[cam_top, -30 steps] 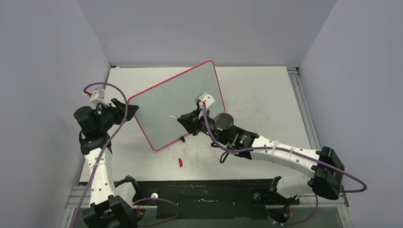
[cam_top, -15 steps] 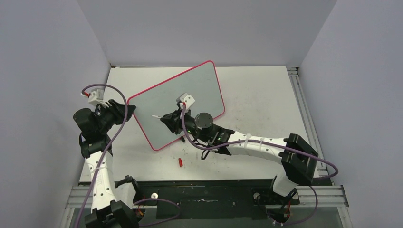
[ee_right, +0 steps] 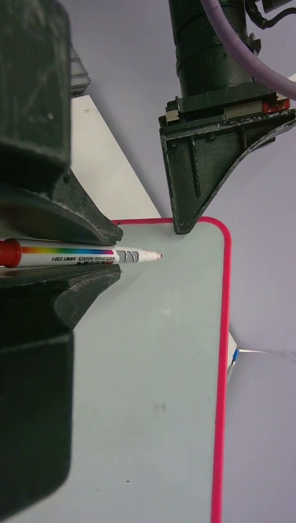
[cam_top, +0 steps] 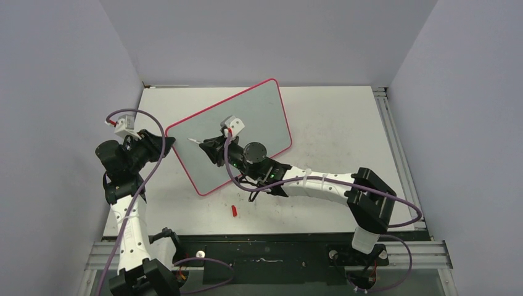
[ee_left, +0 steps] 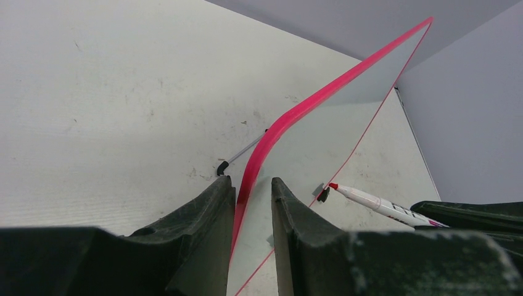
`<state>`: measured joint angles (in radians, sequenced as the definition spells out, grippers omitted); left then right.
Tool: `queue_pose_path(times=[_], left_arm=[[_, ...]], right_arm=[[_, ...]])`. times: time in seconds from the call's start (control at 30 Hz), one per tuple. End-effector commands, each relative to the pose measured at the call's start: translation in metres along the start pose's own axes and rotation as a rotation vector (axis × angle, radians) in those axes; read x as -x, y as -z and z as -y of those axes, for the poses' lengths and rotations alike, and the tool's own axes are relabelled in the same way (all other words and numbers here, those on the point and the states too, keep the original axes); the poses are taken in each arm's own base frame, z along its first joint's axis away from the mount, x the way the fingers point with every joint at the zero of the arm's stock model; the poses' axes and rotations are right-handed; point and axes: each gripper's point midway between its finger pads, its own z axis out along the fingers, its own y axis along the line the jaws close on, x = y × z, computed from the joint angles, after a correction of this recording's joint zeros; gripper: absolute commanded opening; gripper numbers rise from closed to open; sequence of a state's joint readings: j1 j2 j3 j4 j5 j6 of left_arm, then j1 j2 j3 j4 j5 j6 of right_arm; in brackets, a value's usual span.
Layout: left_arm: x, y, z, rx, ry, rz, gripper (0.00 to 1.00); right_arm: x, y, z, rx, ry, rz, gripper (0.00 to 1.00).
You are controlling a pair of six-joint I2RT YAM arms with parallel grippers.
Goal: Write a sentence on the whiteboard
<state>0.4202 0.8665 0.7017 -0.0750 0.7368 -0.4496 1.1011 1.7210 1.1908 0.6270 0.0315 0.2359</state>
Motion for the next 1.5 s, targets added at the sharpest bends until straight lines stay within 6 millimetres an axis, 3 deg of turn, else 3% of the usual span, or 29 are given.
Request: queue_pose_path(times=[0.0, 0.27, 0.9, 1.47], left_arm=[[0.009, 0.000, 0.002, -0.010, -0.032, 0.029, 0.26], [0.008, -0.001, 0.002, -0.015, -0.028, 0.024, 0.21], [0.009, -0.002, 0.000, -0.010, -0.029, 0.025, 0.19], [0.009, -0.001, 0.002, -0.013, -0.035, 0.028, 0.18]], right_arm=[[0.041, -0.013, -0.011, 0.025, 0.010, 0.123, 0.05], [0.038, -0.024, -0.015, 0.035, 0.017, 0.130, 0.05], [0.026, -0.042, -0.010, 0.002, 0.026, 0.120, 0.05], [-0.008, -0.032, -0.003, -0.044, 0.014, 0.054, 0.05]])
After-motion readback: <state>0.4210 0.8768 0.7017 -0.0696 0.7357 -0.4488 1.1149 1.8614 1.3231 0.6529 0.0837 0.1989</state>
